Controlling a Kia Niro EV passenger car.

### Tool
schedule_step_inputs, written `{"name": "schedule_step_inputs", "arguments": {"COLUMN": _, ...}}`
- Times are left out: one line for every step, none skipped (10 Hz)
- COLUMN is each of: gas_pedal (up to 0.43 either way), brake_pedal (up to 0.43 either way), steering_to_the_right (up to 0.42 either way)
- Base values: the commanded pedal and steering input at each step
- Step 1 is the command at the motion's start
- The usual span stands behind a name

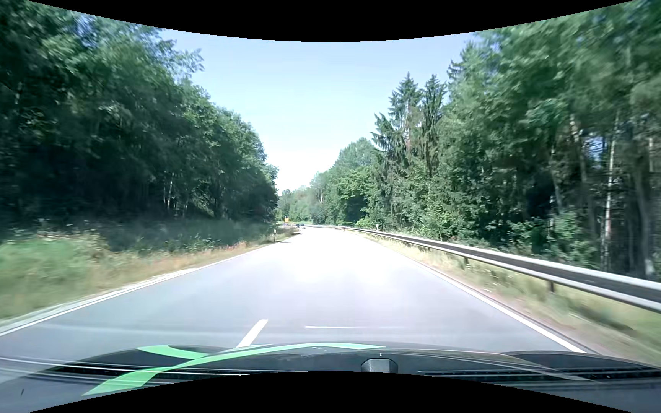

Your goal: Follow the waypoints while adhering to traffic rules and regulations

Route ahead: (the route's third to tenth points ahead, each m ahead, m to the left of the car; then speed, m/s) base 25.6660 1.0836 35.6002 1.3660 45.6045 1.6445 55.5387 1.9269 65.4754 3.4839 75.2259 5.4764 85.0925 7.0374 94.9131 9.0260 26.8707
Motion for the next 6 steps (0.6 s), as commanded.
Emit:
{"name": "schedule_step_inputs", "arguments": {"gas_pedal": 0.157, "brake_pedal": 0.000, "steering_to_the_right": -0.013}}
{"name": "schedule_step_inputs", "arguments": {"gas_pedal": 0.157, "brake_pedal": 0.000, "steering_to_the_right": -0.013}}
{"name": "schedule_step_inputs", "arguments": {"gas_pedal": 0.177, "brake_pedal": 0.000, "steering_to_the_right": -0.013}}
{"name": "schedule_step_inputs", "arguments": {"gas_pedal": 0.189, "brake_pedal": 0.000, "steering_to_the_right": -0.013}}
{"name": "schedule_step_inputs", "arguments": {"gas_pedal": 0.197, "brake_pedal": 0.000, "steering_to_the_right": -0.014}}
{"name": "schedule_step_inputs", "arguments": {"gas_pedal": 0.220, "brake_pedal": 0.000, "steering_to_the_right": -0.014}}
